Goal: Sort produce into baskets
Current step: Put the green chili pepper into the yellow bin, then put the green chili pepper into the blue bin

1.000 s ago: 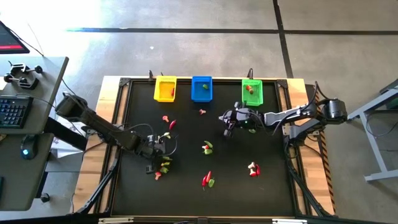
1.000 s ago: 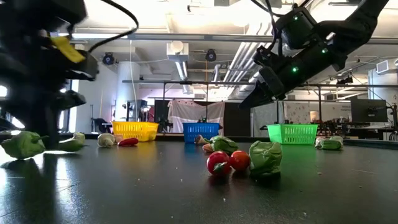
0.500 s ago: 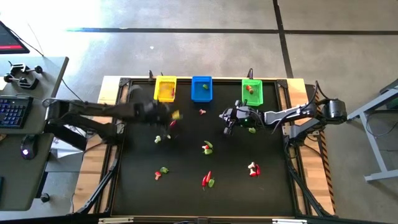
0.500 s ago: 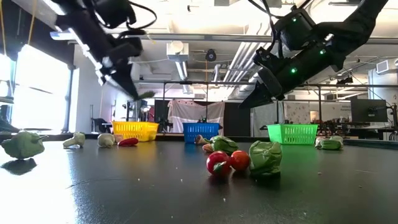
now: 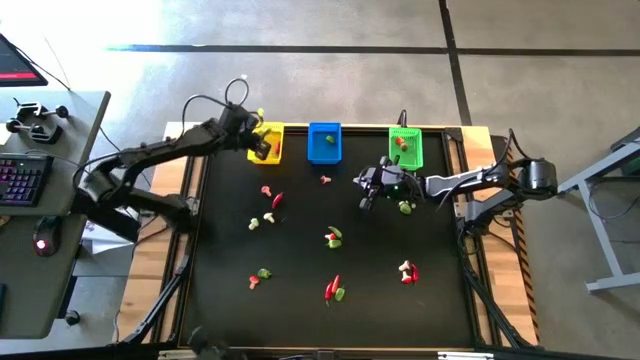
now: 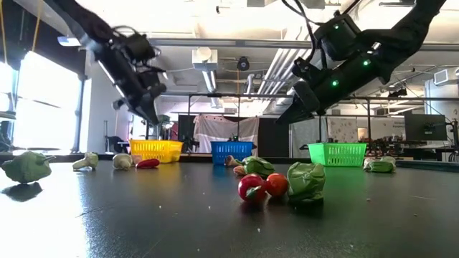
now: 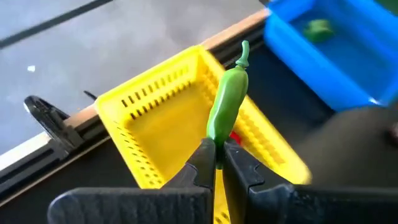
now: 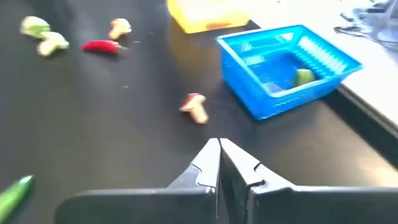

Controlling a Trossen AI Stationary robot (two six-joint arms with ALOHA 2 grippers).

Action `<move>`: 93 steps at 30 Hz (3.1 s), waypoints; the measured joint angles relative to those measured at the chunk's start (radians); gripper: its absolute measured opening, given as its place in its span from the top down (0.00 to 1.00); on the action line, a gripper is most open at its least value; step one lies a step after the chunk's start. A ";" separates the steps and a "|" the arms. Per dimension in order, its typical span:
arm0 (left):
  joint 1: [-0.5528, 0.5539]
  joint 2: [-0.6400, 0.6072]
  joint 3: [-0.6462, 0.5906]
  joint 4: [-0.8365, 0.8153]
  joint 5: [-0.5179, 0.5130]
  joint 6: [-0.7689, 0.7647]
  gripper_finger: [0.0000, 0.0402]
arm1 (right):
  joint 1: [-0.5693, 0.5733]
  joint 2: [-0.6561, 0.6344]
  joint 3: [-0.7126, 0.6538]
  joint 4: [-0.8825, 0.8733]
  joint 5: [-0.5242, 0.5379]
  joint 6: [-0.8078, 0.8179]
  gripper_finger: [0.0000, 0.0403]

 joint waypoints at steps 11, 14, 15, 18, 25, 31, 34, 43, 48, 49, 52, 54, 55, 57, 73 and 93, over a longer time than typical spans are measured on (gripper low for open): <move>0.144 0.251 0.079 0.104 0.197 0.097 1.00 | -0.148 0.000 0.002 0.092 0.092 0.006 1.00; 0.155 0.295 0.124 0.063 0.196 0.105 1.00 | -0.176 0.000 0.002 0.132 0.093 0.000 1.00; 0.158 0.305 0.135 0.049 0.197 0.105 1.00 | -0.184 0.000 0.002 0.137 0.093 -0.012 1.00; 0.158 0.327 0.146 0.028 0.197 0.099 1.00 | -0.202 0.000 0.002 0.137 0.085 -0.042 1.00; 0.137 0.336 0.149 -0.036 0.193 0.042 1.00 | -0.222 0.000 0.002 0.136 0.076 -0.100 1.00; 0.104 0.336 0.149 -0.063 0.190 0.019 0.95 | -0.221 0.000 0.002 0.137 0.075 -0.154 1.00; 0.080 0.336 0.149 -0.059 0.191 0.040 0.89 | -0.221 0.000 0.002 0.135 0.060 -0.156 1.00; 0.032 0.336 0.149 -0.063 0.065 0.072 0.73 | -0.220 0.000 0.002 0.106 0.010 -0.156 1.00; 0.005 0.327 0.141 -0.059 0.034 0.100 0.73 | -0.220 0.000 0.002 0.107 -0.039 -0.126 1.00; -0.001 0.325 0.141 -0.061 0.036 0.104 0.74 | -0.220 0.000 0.002 0.106 -0.052 -0.118 1.00; -0.029 0.324 0.134 -0.034 0.035 0.105 0.78 | -0.217 0.000 0.002 0.103 -0.077 -0.095 1.00; -0.045 0.320 0.105 0.019 0.036 0.105 0.80 | -0.211 0.000 0.002 0.100 -0.083 -0.086 1.00; -0.052 0.317 0.087 0.049 0.036 0.102 0.81 | -0.206 0.000 0.002 0.100 -0.082 -0.086 1.00; -0.067 0.305 0.050 0.112 0.036 0.086 0.82 | -0.194 0.000 0.002 0.100 -0.083 -0.086 1.00; -0.231 -0.108 -0.320 0.565 -0.012 0.114 0.84 | -0.031 0.000 0.002 0.115 -0.103 -0.011 0.97; -0.436 -0.243 -0.581 0.978 0.136 0.101 0.84 | 0.437 0.000 0.002 0.077 0.111 0.379 0.46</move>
